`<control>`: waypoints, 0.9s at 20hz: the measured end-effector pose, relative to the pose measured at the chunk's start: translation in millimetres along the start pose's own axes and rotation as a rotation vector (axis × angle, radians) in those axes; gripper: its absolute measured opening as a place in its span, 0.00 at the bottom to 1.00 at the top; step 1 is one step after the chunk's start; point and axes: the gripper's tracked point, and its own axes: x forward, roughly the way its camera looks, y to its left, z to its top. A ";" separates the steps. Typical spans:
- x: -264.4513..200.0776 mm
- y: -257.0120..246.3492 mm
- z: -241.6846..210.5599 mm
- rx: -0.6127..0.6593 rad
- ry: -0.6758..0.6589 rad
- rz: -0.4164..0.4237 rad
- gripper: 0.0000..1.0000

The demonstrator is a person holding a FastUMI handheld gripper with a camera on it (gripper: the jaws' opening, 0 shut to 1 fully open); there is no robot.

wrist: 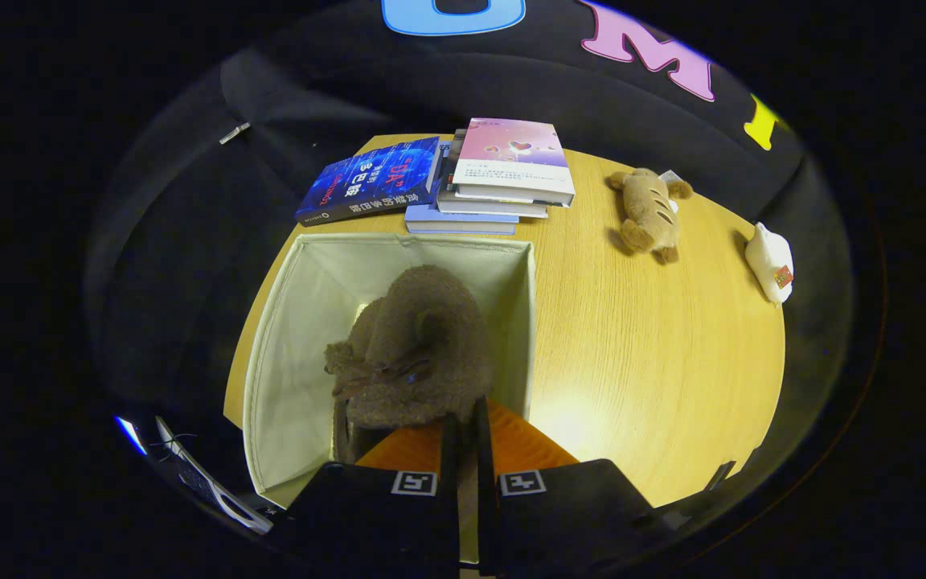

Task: Open the storage box then place both shoes into the box .Put the left shoe in first, then the right shoe, with the right side of both shoes facing outward in a uniform manner.

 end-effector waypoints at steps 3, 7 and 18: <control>-7.5 10.3 6.5 0.013 -0.020 0.054 0.52; -13.4 18.4 7.2 -0.026 -0.043 0.070 0.98; -56.8 -39.8 36.3 0.005 -0.269 0.045 0.97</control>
